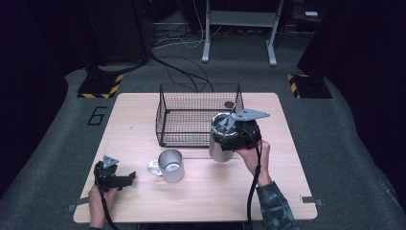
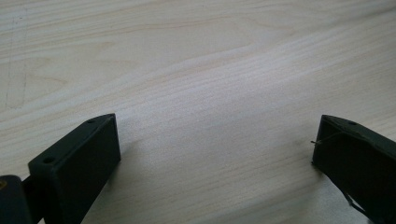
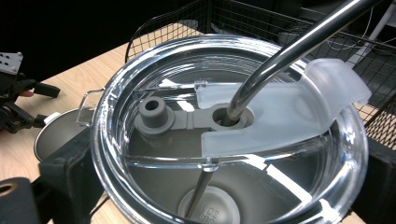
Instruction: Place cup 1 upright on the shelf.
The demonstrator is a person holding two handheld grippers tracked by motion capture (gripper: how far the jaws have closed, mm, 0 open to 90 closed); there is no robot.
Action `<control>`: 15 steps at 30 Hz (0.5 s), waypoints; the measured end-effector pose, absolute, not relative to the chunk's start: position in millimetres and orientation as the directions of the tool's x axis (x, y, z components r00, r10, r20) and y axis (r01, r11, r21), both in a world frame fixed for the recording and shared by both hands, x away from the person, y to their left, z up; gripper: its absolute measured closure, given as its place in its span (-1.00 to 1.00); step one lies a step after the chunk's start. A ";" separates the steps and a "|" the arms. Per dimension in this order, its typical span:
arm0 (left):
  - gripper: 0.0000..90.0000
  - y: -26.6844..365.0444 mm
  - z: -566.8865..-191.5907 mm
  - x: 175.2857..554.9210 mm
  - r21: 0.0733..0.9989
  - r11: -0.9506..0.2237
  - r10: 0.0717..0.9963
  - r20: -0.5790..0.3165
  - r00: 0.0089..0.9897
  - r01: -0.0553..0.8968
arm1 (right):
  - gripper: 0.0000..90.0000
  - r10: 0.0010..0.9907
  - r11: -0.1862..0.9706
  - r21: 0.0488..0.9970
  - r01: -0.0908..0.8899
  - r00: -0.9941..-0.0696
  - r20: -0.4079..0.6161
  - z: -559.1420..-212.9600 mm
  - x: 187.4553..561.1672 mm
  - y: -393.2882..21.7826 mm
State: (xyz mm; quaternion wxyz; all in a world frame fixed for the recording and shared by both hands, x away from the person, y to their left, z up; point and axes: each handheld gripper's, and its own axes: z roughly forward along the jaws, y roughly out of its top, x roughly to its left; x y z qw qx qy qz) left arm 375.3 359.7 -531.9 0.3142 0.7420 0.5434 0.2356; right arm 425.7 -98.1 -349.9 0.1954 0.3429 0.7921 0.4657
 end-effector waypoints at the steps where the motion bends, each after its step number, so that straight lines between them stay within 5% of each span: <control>1: -0.98 359.7 -531.9 375.3 0.722 -0.212 0.954 0.008 0.299 0.658 | -0.93 0.728 0.329 0.871 0.365 -0.685 0.012 -349.2 425.5 -98.5; 15: -0.98 359.6 -532.2 375.3 0.725 -0.211 0.955 0.009 0.298 0.655 | -0.92 0.742 0.321 0.881 0.347 -0.670 -0.006 -330.9 424.3 -111.1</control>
